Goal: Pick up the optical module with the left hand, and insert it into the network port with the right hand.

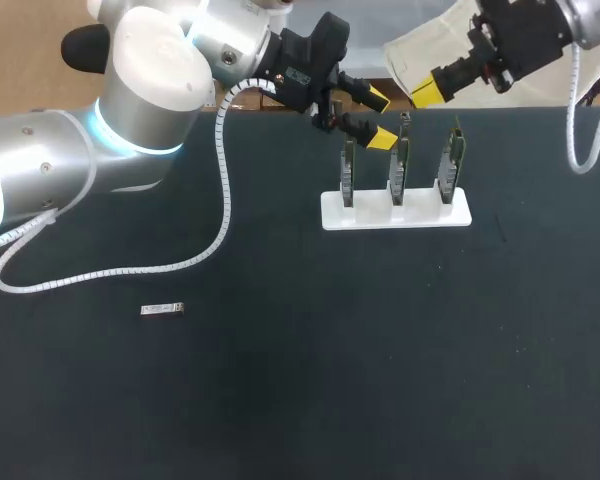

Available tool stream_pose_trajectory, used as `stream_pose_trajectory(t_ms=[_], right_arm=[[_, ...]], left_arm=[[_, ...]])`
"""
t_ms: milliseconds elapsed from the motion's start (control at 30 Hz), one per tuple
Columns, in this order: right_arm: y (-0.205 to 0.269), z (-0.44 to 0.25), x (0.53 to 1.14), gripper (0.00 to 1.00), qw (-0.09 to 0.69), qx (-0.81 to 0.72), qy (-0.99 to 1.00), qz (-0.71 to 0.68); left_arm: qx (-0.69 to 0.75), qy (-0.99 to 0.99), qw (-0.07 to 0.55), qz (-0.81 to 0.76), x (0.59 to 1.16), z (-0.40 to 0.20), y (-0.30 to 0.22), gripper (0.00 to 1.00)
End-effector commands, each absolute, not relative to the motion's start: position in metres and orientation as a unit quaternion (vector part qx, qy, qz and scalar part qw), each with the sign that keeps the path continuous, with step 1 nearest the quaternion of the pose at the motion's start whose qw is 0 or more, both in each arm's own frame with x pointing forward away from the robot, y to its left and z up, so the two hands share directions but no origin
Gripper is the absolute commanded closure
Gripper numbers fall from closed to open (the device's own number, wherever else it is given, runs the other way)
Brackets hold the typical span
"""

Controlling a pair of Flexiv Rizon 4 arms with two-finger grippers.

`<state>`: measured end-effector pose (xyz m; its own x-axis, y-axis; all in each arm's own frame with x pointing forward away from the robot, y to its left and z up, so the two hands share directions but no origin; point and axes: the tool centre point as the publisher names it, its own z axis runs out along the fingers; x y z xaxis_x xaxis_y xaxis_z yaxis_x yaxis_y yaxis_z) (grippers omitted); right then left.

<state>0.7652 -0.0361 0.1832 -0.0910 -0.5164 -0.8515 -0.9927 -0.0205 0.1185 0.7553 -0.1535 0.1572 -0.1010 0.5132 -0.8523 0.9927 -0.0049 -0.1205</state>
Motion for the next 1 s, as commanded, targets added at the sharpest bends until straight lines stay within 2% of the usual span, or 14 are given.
stream_pose_trajectory(t_ms=[33,1000], right_arm=[[-0.030,0.179,0.771,1.00,0.303,-0.604,0.624,0.392],[-0.025,0.167,0.776,1.00,0.292,-0.603,0.630,0.393]], left_arm=[[0.595,0.634,0.308,-0.386,0.756,0.158,-0.154,0.00],[0.595,0.634,0.308,-0.386,0.756,0.158,-0.154,0.00]])
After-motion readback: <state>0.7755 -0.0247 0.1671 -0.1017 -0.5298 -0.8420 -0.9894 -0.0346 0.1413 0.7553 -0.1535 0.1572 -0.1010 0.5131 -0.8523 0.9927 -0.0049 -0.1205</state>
